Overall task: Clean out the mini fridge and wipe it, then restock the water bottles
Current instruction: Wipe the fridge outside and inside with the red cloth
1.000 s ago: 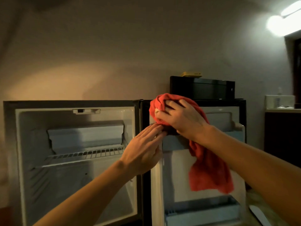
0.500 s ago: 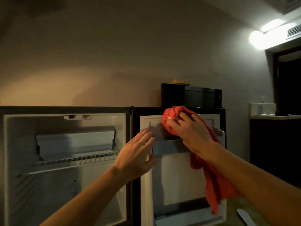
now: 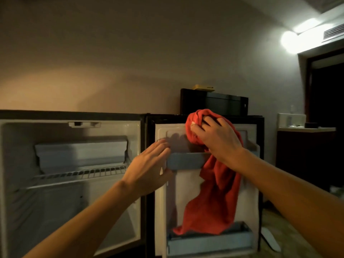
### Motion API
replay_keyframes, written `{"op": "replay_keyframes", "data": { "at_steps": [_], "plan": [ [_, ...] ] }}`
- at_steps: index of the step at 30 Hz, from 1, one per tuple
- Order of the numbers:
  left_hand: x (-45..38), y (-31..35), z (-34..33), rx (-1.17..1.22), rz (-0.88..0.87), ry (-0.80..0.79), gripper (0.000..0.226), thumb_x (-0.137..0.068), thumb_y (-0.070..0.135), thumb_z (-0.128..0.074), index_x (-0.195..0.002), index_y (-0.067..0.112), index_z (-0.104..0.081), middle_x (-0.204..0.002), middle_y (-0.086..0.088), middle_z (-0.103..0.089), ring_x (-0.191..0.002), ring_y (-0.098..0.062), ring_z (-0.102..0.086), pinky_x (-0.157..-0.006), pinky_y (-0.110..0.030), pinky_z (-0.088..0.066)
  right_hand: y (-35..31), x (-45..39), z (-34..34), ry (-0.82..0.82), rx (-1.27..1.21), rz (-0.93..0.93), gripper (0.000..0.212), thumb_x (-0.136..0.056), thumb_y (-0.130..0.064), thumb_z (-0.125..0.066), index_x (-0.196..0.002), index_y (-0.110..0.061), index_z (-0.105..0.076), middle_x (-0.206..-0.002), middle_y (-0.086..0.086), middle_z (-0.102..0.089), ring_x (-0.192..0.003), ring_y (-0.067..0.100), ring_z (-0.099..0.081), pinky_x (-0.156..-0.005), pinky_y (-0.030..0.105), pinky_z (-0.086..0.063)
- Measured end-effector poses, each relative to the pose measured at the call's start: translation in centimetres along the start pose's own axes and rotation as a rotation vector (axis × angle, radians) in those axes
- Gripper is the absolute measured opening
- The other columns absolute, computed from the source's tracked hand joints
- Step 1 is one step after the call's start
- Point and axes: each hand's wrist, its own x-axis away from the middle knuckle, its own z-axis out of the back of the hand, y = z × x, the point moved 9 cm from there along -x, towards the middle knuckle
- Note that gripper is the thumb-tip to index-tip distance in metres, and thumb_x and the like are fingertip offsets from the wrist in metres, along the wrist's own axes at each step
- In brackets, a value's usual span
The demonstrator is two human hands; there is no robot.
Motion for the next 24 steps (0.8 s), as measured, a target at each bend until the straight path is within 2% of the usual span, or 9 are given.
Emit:
{"op": "replay_keyframes", "data": {
  "at_steps": [3, 6, 12, 18, 22, 24],
  "plan": [
    [0.0, -0.2, -0.3, 0.02, 0.001, -0.013, 0.05, -0.082, 0.045, -0.066, -0.122, 0.017, -0.055, -0.136, -0.003, -0.054, -0.133, -0.018, -0.043, -0.104, -0.027, -0.034, 1.3, 1.0, -0.7, -0.03, 0.024, -0.021, 0.077, -0.064, -0.017, -0.08, -0.133, -0.017, -0.045, -0.122, 0.008, -0.063, -0.12, 0.03, -0.049, -0.092, 0.044, -0.042],
    [0.0, 0.0, -0.2, 0.045, 0.008, -0.007, 0.048, -0.081, 0.044, -0.066, -0.12, 0.018, -0.054, -0.133, -0.002, -0.055, -0.131, -0.018, -0.045, -0.102, -0.029, -0.041, 0.9, 1.0, -0.8, -0.04, 0.028, -0.035, 0.08, -0.066, -0.016, -0.08, -0.136, -0.018, -0.042, -0.125, 0.008, -0.062, -0.123, 0.03, -0.047, -0.093, 0.044, -0.043],
    [0.0, -0.2, -0.4, 0.023, 0.033, 0.034, 0.042, -0.079, 0.037, -0.07, -0.112, 0.015, -0.057, -0.128, -0.003, -0.057, -0.133, -0.019, -0.044, -0.102, -0.027, -0.042, -1.5, -0.6, 0.7, 0.072, 0.001, 0.001, 0.063, -0.07, -0.007, -0.07, -0.129, -0.015, -0.05, -0.117, 0.01, -0.066, -0.119, 0.032, -0.05, -0.087, 0.044, -0.045],
    [0.0, -0.3, -0.3, 0.01, 0.029, 0.024, 0.044, -0.08, 0.04, -0.072, -0.113, 0.016, -0.057, -0.129, -0.003, -0.057, -0.126, -0.019, -0.05, -0.098, -0.031, -0.047, 3.2, 1.7, -0.4, -0.022, -0.016, -0.12, 0.091, -0.057, -0.029, -0.088, -0.135, -0.018, -0.043, -0.121, 0.005, -0.063, -0.12, 0.027, -0.05, -0.092, 0.042, -0.042],
    [0.0, -0.1, -0.4, 0.017, 0.026, 0.024, 0.041, -0.081, 0.042, -0.066, -0.111, 0.017, -0.056, -0.128, -0.002, -0.056, -0.123, -0.018, -0.051, -0.096, -0.026, -0.043, 7.3, 5.0, -1.7, -0.106, 0.024, -0.189, 0.084, -0.07, -0.041, -0.081, -0.14, -0.02, -0.039, -0.128, 0.004, -0.06, -0.124, 0.026, -0.046, -0.097, 0.042, -0.04],
    [-0.3, 0.1, -0.5, -0.001, 0.025, 0.039, 0.039, -0.081, 0.042, -0.067, -0.108, 0.016, -0.057, -0.123, -0.002, -0.058, -0.117, -0.018, -0.053, -0.099, -0.027, -0.043, 8.0, 5.9, -2.1, -0.139, 0.057, -0.19, 0.081, -0.071, -0.042, -0.08, -0.138, -0.019, -0.042, -0.124, 0.004, -0.062, -0.121, 0.027, -0.048, -0.094, 0.042, -0.041]
  ]
}}
